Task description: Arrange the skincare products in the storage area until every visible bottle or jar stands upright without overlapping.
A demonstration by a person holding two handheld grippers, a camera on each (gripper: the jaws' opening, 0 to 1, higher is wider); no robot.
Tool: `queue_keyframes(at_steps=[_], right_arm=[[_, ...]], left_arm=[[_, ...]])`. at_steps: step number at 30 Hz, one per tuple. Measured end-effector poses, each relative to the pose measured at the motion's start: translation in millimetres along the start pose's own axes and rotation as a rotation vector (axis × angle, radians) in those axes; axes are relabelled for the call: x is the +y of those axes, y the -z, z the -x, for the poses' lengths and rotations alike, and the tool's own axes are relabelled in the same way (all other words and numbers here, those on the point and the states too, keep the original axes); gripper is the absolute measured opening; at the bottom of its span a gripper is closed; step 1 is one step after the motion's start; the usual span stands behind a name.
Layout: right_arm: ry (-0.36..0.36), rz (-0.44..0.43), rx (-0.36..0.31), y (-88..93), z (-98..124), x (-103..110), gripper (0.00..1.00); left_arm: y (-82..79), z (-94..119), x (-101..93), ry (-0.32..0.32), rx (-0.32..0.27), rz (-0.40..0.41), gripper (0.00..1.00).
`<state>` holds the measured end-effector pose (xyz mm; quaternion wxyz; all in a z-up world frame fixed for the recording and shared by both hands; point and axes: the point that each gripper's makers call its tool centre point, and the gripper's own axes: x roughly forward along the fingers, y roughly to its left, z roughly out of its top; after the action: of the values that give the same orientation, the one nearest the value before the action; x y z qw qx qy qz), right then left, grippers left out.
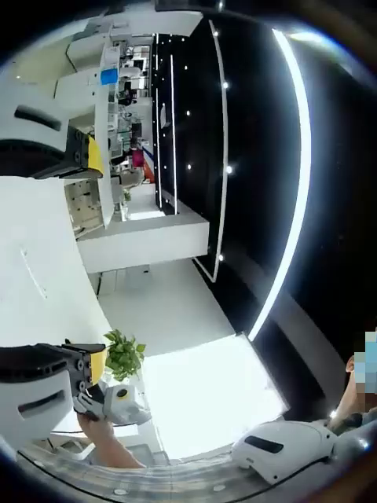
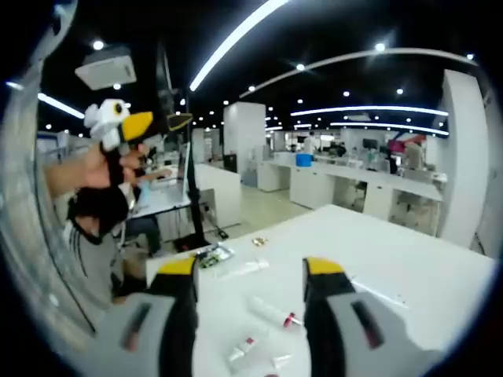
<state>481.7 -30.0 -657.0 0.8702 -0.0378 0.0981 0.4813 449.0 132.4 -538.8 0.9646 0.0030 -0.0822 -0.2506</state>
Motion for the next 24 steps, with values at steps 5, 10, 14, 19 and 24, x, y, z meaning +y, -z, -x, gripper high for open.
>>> queue_keyframes(at_steps=[5, 10, 14, 19, 24], right_arm=[[-0.004, -0.188, -0.108, -35.1, -36.1, 22.2, 0.74], [-0.016, -0.228, -0.11, -37.6, -58.9, 49.2, 0.86], [0.006, -0.176, -0.036, -26.3, -65.4, 60.1, 0.83], [0.001, -0.238, -0.08, -36.8, -56.4, 64.8, 0.88], [0.029, -0.316, -0.112, -43.0, -46.0, 57.8, 0.91]], left_arm=[[9.0, 25.3, 28.1, 0.059, -0.005, 0.048, 0.97], [10.8, 41.0, 47.7, 0.067, -0.015, -0.004, 0.93], [10.3, 52.8, 43.4, 0.133, -0.034, 0.109, 0.87], [12.4, 60.4, 34.1, 0.141, -0.045, 0.062, 0.7], [12.1, 63.9, 30.9, 0.163, -0.069, 0.054, 0.43]])
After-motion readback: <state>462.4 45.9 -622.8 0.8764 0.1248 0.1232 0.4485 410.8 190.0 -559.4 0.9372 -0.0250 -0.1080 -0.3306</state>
